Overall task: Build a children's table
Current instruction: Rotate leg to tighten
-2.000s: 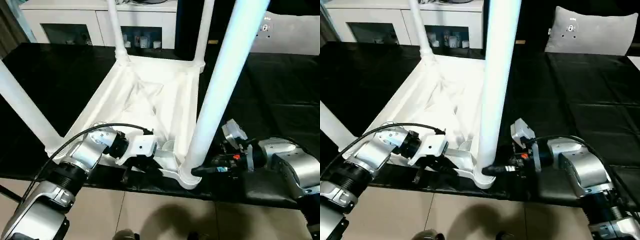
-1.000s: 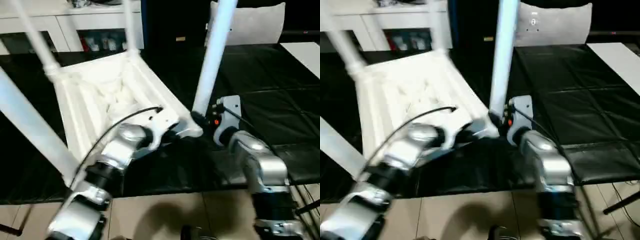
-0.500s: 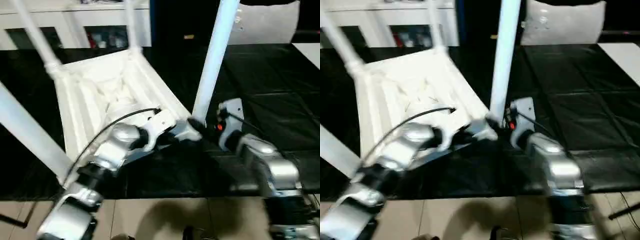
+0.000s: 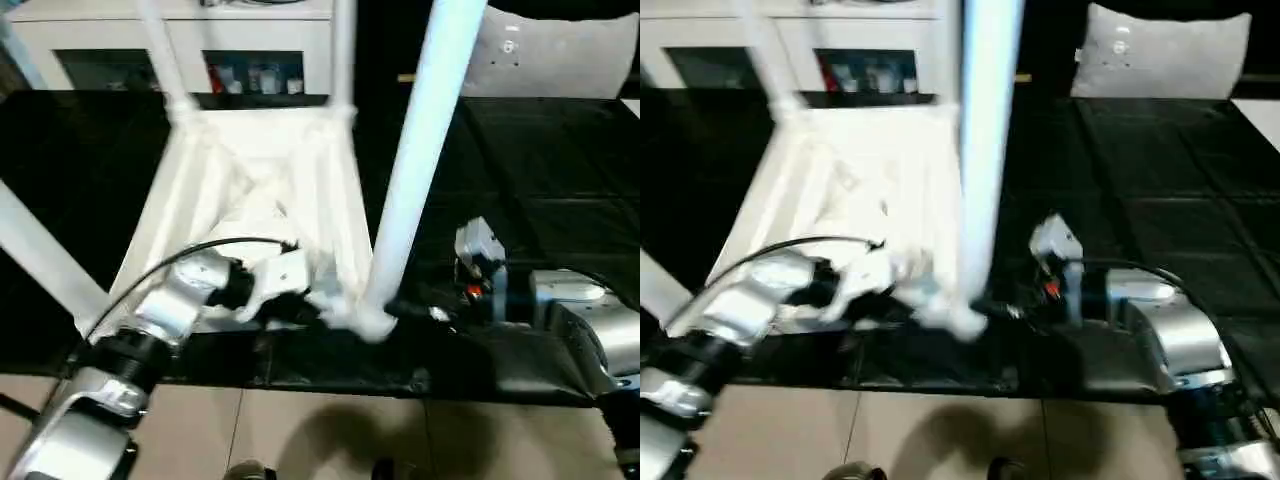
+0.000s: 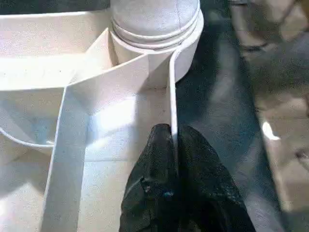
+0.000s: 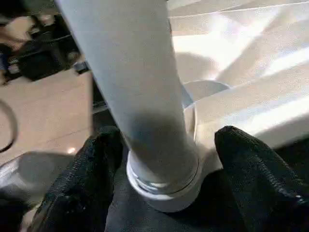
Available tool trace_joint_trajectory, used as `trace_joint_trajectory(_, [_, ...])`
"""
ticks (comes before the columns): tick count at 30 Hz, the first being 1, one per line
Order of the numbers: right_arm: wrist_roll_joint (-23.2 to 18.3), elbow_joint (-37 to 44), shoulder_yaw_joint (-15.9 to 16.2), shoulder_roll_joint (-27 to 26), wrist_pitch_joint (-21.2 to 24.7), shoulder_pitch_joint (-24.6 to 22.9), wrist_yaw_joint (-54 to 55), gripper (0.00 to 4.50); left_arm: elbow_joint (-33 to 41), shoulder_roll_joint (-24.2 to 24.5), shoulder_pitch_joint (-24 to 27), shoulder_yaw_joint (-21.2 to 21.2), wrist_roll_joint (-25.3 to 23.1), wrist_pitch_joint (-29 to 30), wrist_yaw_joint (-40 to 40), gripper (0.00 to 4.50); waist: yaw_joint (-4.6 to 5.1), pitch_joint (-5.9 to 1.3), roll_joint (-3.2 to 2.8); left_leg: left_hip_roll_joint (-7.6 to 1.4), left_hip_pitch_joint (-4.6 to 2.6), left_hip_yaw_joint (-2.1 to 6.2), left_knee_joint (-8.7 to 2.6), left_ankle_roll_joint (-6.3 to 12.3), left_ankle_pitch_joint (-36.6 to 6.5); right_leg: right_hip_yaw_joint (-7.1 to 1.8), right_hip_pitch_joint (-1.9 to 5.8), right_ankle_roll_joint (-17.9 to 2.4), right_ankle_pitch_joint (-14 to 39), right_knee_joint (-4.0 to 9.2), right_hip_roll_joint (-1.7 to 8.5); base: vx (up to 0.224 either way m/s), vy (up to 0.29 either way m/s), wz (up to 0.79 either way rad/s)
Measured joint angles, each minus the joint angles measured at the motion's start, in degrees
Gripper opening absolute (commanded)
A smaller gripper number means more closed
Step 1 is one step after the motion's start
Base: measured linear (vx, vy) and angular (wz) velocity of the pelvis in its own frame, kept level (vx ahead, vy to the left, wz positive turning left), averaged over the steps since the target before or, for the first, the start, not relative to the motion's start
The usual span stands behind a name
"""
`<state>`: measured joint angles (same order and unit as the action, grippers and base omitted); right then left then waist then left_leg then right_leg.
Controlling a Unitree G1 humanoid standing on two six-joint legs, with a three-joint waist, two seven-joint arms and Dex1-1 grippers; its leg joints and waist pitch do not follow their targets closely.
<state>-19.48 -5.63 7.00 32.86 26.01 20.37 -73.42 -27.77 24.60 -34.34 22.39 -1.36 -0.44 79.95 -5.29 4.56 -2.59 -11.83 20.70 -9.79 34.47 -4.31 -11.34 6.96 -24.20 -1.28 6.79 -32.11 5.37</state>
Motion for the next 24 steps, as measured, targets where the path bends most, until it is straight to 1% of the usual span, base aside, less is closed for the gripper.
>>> trace_joint_trajectory(2, [-0.2,0.0,1.1,0.1,-0.5,0.0,-2.3,3.00,0.0,0.3,0.0,0.6,0.0,-0.9,1.4,0.00,-0.20,0.00,0.00,0.00,-0.13,-0.01,0.02,-0.08,0.0,-0.06,0.17,0.0,0.0,0.00,0.01,0.000,0.000,0.00])
trace_joint_trajectory(3, [-0.3,-0.1,1.5,0.1,-0.7,0.1,-3.0,2.89,0.0,0.4,0.0,0.7,0.0,-1.2,1.8,0.00,-0.19,-0.01,0.06,0.00,-0.17,-0.01,0.04,-0.08,0.0,-0.11,0.21,0.0,0.0,0.00,0.02,0.000,0.000,0.00])
trace_joint_trajectory(4, [-0.4,-0.2,1.9,0.1,-0.9,0.1,-3.6,2.89,0.0,0.6,0.0,0.9,0.0,-1.7,2.2,0.00,-0.14,-0.02,0.10,0.00,-0.19,-0.02,0.03,-0.08,0.0,-0.13,0.22,0.0,0.0,0.00,0.02,0.000,0.000,0.00])
trace_joint_trajectory(6, [-0.8,-0.7,2.5,0.1,-1.2,0.2,-5.0,2.64,0.0,0.8,0.0,1.2,0.0,-2.5,3.2,0.00,-0.12,-0.03,0.15,0.00,-0.20,-0.02,0.04,-0.08,0.0,-0.14,0.23,0.0,0.0,0.00,0.02,0.000,0.000,0.00])
trace_joint_trajectory(8, [-1.0,-1.3,2.8,0.0,-1.4,0.4,-6.2,2.59,0.0,0.8,0.0,1.3,0.0,-2.8,3.6,0.00,-0.15,-0.03,0.15,0.00,-0.19,-0.02,0.04,-0.08,0.0,-0.14,0.23,0.0,0.0,-0.01,0.02,0.000,0.000,0.00])
trace_joint_trajectory(9, [-0.9,-1.5,3.0,0.0,-1.6,0.5,-6.8,2.34,0.0,0.8,0.0,1.3,0.0,-3.0,3.7,0.00,-0.13,-0.04,0.15,0.00,-0.19,-0.02,0.04,-0.08,0.0,-0.14,0.22,0.0,0.0,-0.02,0.02,0.000,0.000,0.00])
trace_joint_trajectory(12, [-0.9,-2.0,3.4,0.1,-2.2,1.2,-7.5,2.25,0.0,0.9,0.0,1.3,0.0,-3.4,4.0,0.00,-0.07,-0.04,0.15,-0.01,-0.19,-0.02,0.04,-0.08,0.0,-0.13,0.21,0.0,0.0,-0.05,0.01,0.000,0.000,0.00])
trace_joint_trajectory(15, [-0.7,-2.5,3.6,-0.1,-3.5,1.3,-7.8,2.01,-0.1,0.9,-0.1,1.3,0.1,-3.5,4.1,0.00,-0.07,-0.04,0.16,-0.02,-0.20,-0.03,0.04,-0.08,0.0,-0.13,0.21,0.1,0.0,-0.06,0.01,0.000,0.000,0.00])
trace_joint_trajectory(20, [-0.7,-2.5,3.6,-0.1,-3.9,1.3,-8.0,1.93,-0.2,0.8,-0.1,1.3,0.2,-3.8,4.1,0.00,-0.06,-0.05,0.17,-0.02,-0.20,-0.03,0.04,-0.08,0.0,-0.13,0.22,0.1,0.0,-0.06,0.01,0.000,0.000,0.00])
trace_joint_trajectory(22, [-1.1,-1.7,3.3,-0.1,-2.9,0.7,-7.5,1.93,-0.2,0.4,-0.1,1.3,0.3,-3.4,4.1,0.00,-0.15,-0.05,0.17,-0.01,-0.20,-0.03,0.04,-0.08,0.0,-0.13,0.22,0.1,0.0,-0.06,0.01,0.000,0.000,0.00])
trace_joint_trajectory(24, [-1.7,-0.2,2.2,-0.3,-1.2,-0.9,-6.0,1.93,-0.2,-0.1,-0.1,1.1,0.4,-1.6,3.1,0.00,-0.46,-0.06,0.15,-0.01,-0.21,-0.03,0.05,-0.08,0.0,-0.14,0.22,0.1,0.0,-0.06,0.01,0.000,0.000,0.00])
